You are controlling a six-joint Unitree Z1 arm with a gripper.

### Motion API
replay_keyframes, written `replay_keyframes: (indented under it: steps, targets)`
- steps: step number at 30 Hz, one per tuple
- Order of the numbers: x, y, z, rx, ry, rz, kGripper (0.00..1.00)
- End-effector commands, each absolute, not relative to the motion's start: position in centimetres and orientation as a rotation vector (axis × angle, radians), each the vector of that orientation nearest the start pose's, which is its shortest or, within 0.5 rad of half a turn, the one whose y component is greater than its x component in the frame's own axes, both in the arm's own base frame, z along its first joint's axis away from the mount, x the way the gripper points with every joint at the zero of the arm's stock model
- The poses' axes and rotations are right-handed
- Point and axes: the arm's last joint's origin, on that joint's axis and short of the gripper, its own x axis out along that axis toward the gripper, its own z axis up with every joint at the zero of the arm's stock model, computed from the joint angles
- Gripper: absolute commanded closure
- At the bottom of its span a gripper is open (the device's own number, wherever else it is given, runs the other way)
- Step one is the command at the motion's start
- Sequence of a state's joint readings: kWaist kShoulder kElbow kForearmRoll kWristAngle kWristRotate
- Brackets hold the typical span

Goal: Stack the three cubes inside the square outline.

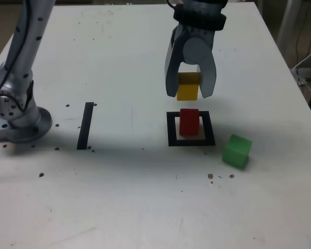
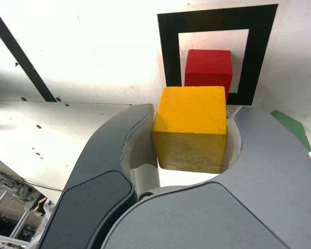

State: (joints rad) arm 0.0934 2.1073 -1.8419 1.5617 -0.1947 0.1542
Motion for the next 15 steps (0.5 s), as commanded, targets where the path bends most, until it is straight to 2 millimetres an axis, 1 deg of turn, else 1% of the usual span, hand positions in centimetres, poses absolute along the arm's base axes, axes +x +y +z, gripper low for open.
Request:
replay_keyframes:
  steps: [1,5,15]
  targets:
    - [37.2,1.8,28.8,-0.144,1.807,-0.219,0.72]
    - [37.5,1.2,28.1,-0.136,1.815,-0.226,0.72]
    - [38.2,1.1,26.6,-0.136,1.832,-0.236,0.72]
